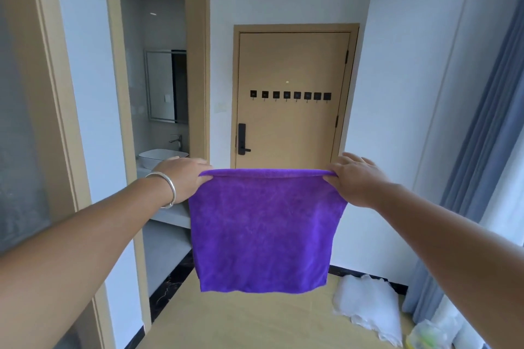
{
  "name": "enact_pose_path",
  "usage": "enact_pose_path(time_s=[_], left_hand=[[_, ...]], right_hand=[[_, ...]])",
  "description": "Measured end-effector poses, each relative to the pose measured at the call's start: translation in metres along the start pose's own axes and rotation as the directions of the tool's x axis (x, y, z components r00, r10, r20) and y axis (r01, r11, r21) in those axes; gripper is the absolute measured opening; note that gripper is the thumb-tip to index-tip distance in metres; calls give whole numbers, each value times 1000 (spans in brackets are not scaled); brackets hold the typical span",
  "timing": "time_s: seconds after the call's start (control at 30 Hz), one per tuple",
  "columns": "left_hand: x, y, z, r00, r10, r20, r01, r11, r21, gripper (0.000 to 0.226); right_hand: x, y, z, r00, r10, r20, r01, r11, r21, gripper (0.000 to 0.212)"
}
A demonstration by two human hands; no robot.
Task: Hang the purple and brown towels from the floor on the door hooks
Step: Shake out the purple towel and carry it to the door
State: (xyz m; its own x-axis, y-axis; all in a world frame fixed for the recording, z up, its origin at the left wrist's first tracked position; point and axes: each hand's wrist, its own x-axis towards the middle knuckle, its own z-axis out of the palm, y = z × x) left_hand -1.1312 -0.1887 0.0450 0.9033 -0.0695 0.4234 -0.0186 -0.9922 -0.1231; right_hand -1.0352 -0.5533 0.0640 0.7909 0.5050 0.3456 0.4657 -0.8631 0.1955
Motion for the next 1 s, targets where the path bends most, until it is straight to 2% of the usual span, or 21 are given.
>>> enact_pose_path(time_s=[0.4, 1.0], left_hand=[[69, -73, 67, 996, -57, 72, 49, 994, 101, 36], [291, -129, 156, 984, -129, 121, 104, 976, 189, 41]], right_hand=[[126, -20, 77, 999, -46, 8, 46, 998, 51, 44], [367, 57, 165, 996, -82, -28, 84, 995, 61, 43]])
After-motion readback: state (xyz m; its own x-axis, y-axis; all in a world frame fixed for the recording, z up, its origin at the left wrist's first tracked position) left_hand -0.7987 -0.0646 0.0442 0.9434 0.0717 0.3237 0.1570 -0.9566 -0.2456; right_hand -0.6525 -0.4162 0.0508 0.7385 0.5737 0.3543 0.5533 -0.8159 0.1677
